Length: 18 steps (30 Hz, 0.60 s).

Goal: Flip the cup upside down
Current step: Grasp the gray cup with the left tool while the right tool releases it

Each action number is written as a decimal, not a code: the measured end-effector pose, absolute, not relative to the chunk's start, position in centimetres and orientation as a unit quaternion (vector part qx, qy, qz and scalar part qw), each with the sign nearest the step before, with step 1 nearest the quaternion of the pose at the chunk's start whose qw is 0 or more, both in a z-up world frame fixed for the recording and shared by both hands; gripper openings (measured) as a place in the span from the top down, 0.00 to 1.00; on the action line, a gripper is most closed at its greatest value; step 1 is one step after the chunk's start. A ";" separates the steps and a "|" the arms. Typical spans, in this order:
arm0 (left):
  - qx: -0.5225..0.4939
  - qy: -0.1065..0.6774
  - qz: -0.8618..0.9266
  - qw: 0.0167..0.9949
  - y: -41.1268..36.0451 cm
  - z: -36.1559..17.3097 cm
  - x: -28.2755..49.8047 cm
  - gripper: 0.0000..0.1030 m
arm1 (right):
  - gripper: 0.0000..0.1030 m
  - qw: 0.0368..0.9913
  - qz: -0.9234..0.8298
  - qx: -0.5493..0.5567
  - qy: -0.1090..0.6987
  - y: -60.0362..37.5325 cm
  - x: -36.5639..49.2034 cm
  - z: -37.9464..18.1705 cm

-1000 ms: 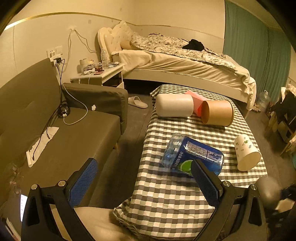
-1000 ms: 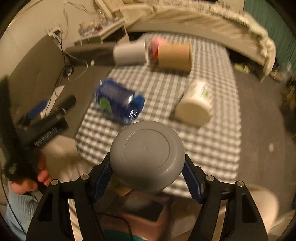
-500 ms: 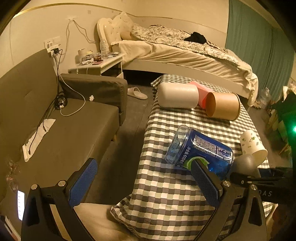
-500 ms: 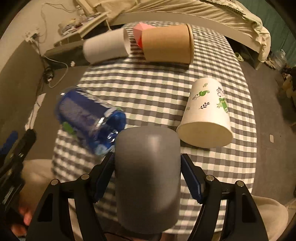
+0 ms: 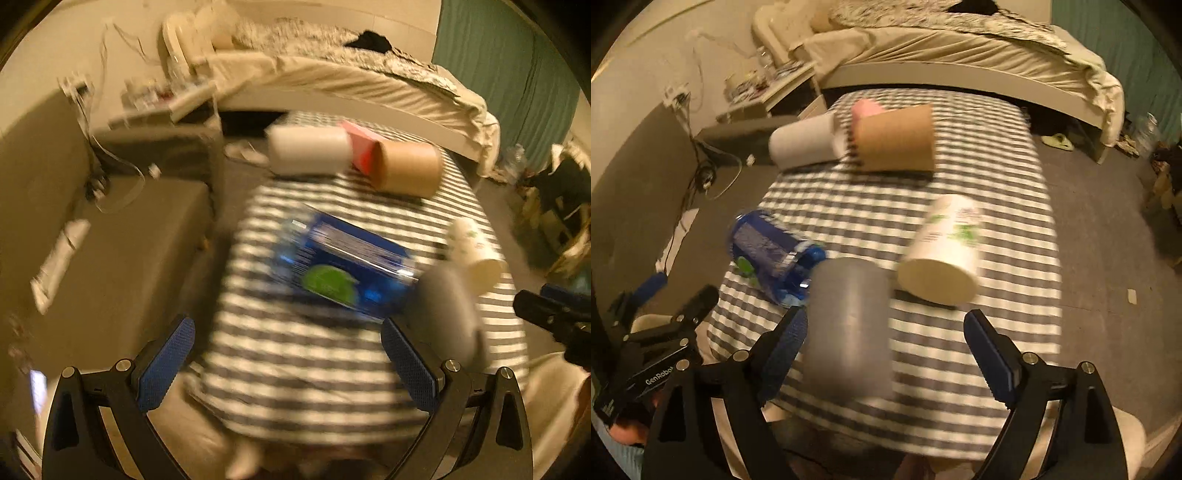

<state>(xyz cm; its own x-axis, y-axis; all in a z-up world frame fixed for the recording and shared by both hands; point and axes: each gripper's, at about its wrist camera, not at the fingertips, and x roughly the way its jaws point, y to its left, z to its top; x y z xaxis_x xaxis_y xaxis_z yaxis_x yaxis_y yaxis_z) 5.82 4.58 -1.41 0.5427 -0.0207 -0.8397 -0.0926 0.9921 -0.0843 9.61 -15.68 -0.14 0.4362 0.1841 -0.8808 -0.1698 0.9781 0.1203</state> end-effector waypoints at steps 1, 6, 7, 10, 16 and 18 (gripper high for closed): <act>-0.064 0.481 0.013 0.874 3.8 -1.2 5.8 0.00 | 0.16 0.850 0.098 0.006 0.518 -16.7 9.2 0.2; -0.034 0.486 -0.002 0.873 -1.5 -0.1 7.0 0.00 | 0.16 0.867 0.056 -0.016 0.496 -21.0 7.6 0.8; -0.026 0.488 -0.004 0.872 -2.4 0.0 7.3 0.00 | 0.16 0.867 0.053 -0.014 0.495 -21.7 7.5 0.7; -0.023 0.499 -0.017 0.866 -4.7 -0.2 8.6 0.00 | 0.16 0.868 0.052 0.001 0.494 -23.7 7.2 0.3; -0.004 0.523 -0.027 0.852 -7.7 -1.7 10.9 0.00 | 0.16 0.863 0.057 0.018 0.502 -25.5 7.3 -1.5; -0.010 0.538 -0.036 0.842 -8.2 -2.3 11.4 0.00 | 0.16 0.862 0.064 0.026 0.503 -26.0 7.6 -2.1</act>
